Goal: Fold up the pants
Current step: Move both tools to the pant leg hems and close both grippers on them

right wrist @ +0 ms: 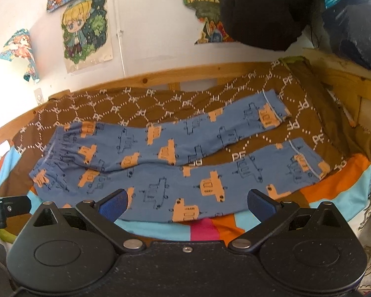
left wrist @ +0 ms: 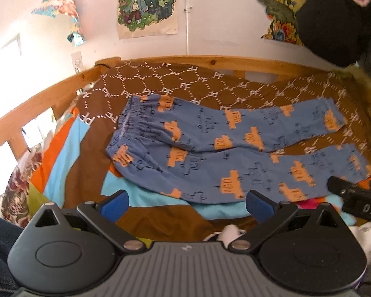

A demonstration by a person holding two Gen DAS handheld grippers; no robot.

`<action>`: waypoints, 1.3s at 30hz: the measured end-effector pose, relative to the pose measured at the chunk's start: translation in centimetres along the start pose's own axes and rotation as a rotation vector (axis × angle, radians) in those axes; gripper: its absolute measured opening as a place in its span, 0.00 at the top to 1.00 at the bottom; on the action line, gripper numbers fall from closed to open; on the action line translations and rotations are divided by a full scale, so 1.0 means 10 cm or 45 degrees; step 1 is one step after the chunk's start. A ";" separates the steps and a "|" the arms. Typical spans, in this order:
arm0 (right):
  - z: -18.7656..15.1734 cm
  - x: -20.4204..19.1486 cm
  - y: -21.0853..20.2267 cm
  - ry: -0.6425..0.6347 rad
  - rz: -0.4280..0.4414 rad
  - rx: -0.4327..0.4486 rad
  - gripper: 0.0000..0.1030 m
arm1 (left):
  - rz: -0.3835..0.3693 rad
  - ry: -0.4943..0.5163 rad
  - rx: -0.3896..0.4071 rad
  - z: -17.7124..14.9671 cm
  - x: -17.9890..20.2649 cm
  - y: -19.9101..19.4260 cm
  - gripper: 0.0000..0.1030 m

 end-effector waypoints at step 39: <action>2.62 -0.31 2.41 -0.828 0.297 -0.346 0.02 | -0.219 0.810 -0.149 2.86 0.08 2.32 0.01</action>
Point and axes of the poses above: each gripper's, at about its wrist camera, not at the fingertips, and y roughly the way its jaws point, x to its right, z to its top, the point moved 8 cm from there along y, roughly the way its jaws point, and after that the axes turned 13 degrees about -x, right-handed, at the moved point
